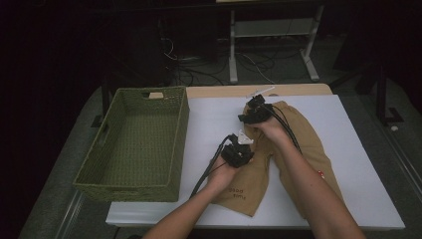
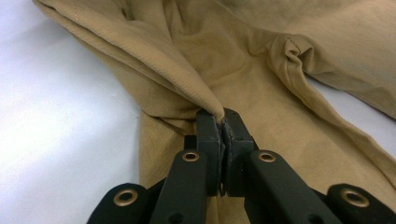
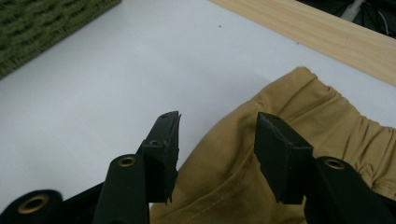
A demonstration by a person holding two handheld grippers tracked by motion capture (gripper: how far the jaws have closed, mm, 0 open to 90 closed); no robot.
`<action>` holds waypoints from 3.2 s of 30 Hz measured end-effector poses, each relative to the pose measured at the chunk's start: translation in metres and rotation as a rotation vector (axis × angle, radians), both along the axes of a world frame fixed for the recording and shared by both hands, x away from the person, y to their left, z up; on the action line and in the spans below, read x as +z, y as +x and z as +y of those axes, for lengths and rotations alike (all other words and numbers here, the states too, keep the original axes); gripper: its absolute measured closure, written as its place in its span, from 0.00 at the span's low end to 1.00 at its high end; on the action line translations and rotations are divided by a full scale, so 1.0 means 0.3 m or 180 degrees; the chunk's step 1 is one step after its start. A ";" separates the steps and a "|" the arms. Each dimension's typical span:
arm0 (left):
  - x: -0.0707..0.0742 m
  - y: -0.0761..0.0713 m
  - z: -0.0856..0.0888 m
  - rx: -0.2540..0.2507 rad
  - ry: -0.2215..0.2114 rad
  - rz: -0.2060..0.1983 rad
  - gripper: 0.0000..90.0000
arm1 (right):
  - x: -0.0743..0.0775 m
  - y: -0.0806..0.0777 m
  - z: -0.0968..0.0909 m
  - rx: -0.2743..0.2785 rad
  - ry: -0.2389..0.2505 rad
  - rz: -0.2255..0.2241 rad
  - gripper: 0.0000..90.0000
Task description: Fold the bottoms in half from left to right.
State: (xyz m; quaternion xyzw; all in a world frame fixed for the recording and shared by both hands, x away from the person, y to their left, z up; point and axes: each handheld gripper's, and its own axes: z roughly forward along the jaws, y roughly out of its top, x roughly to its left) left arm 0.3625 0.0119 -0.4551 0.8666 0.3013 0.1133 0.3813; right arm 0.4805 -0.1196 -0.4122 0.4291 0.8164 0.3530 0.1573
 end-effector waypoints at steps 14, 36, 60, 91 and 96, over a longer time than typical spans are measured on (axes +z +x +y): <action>0.002 0.009 0.008 0.0026 -0.0088 0.0099 0.97 | -0.014 0.011 -0.023 0.0036 -0.0002 0.0106 0.96; 0.125 0.047 0.034 0.0005 -0.0533 0.0167 0.97 | 0.064 0.029 -0.107 0.0014 0.0252 0.0045 0.97; 0.173 0.072 -0.096 -0.0192 -0.0786 0.0250 0.97 | 0.106 0.025 -0.216 -0.0136 0.0304 -0.0025 0.97; 0.181 0.107 -0.320 -0.0409 -0.0932 0.0348 0.97 | 0.104 0.010 -0.398 -0.0459 0.0351 -0.0072 0.97; 0.170 0.110 -0.363 -0.0451 -0.0949 0.0356 0.97 | 0.098 0.004 -0.432 -0.0524 0.0359 -0.0069 0.97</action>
